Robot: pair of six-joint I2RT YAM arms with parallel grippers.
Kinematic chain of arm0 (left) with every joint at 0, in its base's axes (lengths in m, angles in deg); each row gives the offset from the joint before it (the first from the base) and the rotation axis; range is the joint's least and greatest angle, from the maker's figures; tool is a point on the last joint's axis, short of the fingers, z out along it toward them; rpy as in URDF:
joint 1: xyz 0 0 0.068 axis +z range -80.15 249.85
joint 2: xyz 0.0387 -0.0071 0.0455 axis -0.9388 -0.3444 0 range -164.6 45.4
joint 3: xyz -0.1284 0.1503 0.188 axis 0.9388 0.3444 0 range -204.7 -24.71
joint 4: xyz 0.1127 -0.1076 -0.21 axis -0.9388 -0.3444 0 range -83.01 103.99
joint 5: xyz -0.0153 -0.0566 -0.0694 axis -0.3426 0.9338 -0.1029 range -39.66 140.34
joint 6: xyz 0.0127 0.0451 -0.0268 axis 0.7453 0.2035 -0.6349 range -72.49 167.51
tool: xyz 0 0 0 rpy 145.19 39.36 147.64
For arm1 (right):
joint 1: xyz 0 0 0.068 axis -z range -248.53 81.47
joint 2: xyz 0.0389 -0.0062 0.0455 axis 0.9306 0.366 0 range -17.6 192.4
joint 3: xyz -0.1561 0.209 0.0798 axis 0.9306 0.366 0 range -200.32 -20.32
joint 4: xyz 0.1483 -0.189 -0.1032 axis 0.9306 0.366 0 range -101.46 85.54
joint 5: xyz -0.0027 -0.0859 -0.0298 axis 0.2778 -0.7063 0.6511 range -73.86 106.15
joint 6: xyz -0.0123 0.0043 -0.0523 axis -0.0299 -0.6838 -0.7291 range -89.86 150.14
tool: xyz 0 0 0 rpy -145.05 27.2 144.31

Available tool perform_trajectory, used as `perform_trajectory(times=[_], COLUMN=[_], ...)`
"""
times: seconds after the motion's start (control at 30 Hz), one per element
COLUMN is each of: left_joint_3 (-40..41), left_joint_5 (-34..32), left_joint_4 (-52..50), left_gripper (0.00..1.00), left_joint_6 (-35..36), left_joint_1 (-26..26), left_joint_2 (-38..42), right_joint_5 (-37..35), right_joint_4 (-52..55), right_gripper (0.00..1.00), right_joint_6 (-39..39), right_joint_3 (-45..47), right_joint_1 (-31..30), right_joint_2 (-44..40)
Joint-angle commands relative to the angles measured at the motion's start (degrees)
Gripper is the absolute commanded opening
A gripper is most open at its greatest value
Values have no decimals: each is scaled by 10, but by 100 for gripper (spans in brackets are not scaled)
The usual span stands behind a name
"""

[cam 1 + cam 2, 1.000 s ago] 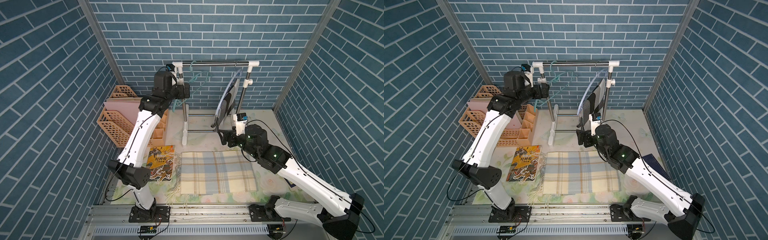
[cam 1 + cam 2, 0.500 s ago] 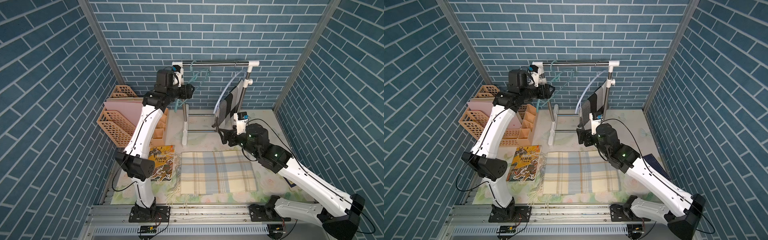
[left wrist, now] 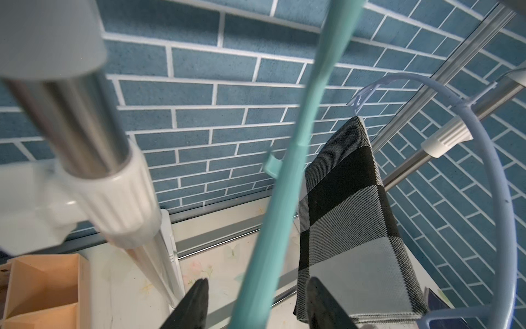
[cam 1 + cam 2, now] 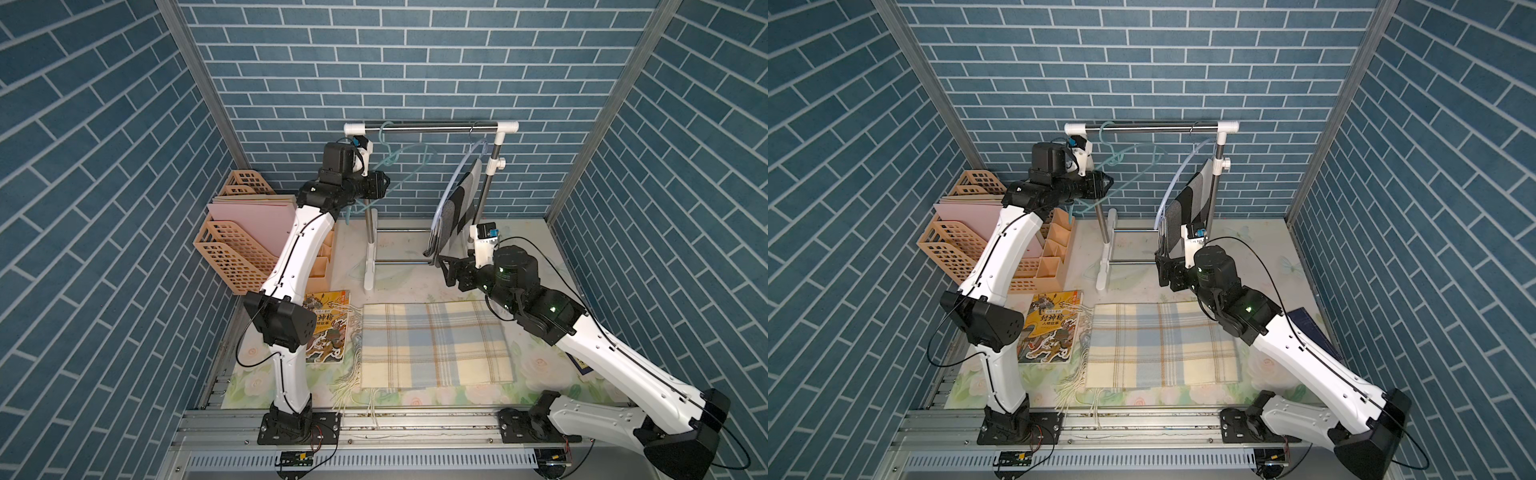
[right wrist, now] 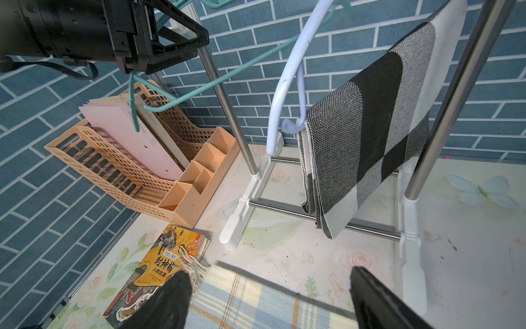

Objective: Hang the scarf on the hanger
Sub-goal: Pick up the hanger from the clothesline.

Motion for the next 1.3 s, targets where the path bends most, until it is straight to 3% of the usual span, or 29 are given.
perform_trajectory(times=[0.0,0.3,0.47,0.97,1.27], left_joint_3=[-19,-15,-15,33,99], left_joint_5=[13,9,-19,-293,-396], left_joint_4=[13,31,31,2,-36], left_gripper=[36,16,0,0,0], left_joint_6=[1,-1,3,38,41], left_joint_1=[-3,-8,-19,-91,-154], left_joint_2=[10,29,51,142,230], right_joint_5=[5,5,3,1,33], right_joint_4=[-1,-1,2,3,-29], right_gripper=[91,91,91,91,91], right_joint_6=[-16,-15,-14,-13,-36], right_joint_3=[0,2,3,6,29], right_joint_1=[4,5,6,7,7], right_joint_2=[0,-4,-9,-21,-61])
